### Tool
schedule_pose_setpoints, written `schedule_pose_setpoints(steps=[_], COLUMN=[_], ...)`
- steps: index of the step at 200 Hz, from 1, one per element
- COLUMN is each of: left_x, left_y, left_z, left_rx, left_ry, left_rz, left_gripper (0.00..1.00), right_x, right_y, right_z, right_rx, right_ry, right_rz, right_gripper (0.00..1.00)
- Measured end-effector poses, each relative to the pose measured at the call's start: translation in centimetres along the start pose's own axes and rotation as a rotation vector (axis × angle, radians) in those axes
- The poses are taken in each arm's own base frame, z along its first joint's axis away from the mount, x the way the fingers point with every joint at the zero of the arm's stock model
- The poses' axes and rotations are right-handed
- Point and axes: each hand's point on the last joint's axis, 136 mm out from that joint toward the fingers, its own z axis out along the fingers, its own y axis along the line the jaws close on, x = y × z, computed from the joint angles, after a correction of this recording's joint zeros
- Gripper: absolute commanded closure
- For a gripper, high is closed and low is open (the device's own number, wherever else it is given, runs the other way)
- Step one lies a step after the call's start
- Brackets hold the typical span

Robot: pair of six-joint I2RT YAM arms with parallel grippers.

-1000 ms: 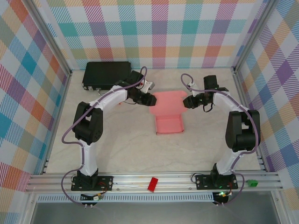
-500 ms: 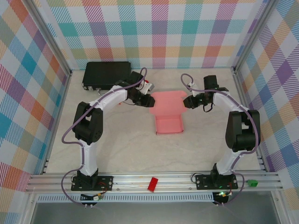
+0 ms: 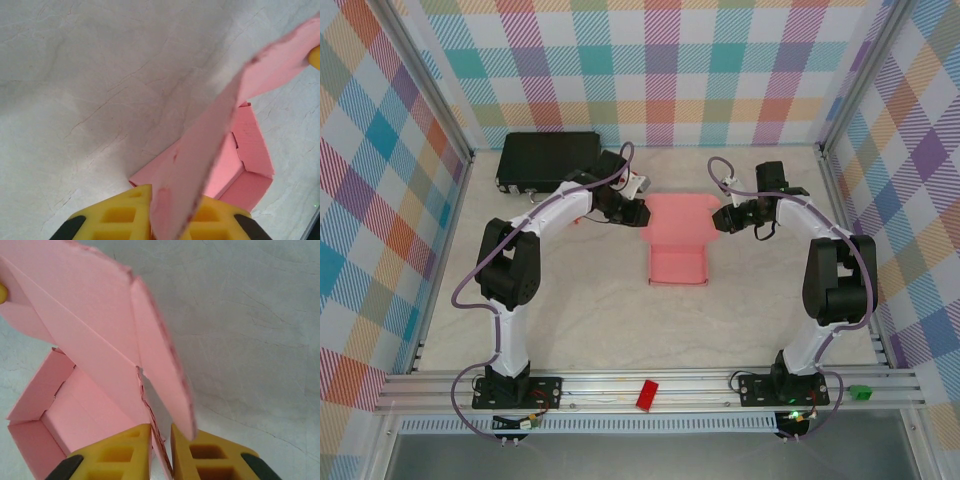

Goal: Fold the paper box

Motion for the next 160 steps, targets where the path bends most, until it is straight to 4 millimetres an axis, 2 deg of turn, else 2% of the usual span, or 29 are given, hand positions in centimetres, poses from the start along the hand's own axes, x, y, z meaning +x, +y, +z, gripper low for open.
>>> schedule_pose_setpoints(steps=[53, 87, 119, 160], left_x=[-0.4, -0.5, -1.7, -2.4], left_y=[0.0, 0.1, 0.4, 0.6], left_z=[-0.3, -0.2, -0.1, 0.0], left_rx=[-0.017, -0.042, -0.069, -0.108], left_ry=[-0.006, -0.014, -0.068, -0.143], left_rz=[0.000, 0.002, 0.005, 0.001], left_gripper=[0.91, 0.92, 0.92, 0.92], right_x=[-0.6, -1.4, -2.3, -2.5], right_y=[0.8, 1.5, 1.8, 2.4], right_z=[0.1, -0.5, -1.0, -1.2], right_rx=[0.054, 0.100, 0.169, 0.247], right_ry=[0.014, 0.001, -0.042, -0.096], right_rz=[-0.008, -0.006, 0.003, 0.033], right_gripper=[0.92, 0.93, 0.93, 0.93])
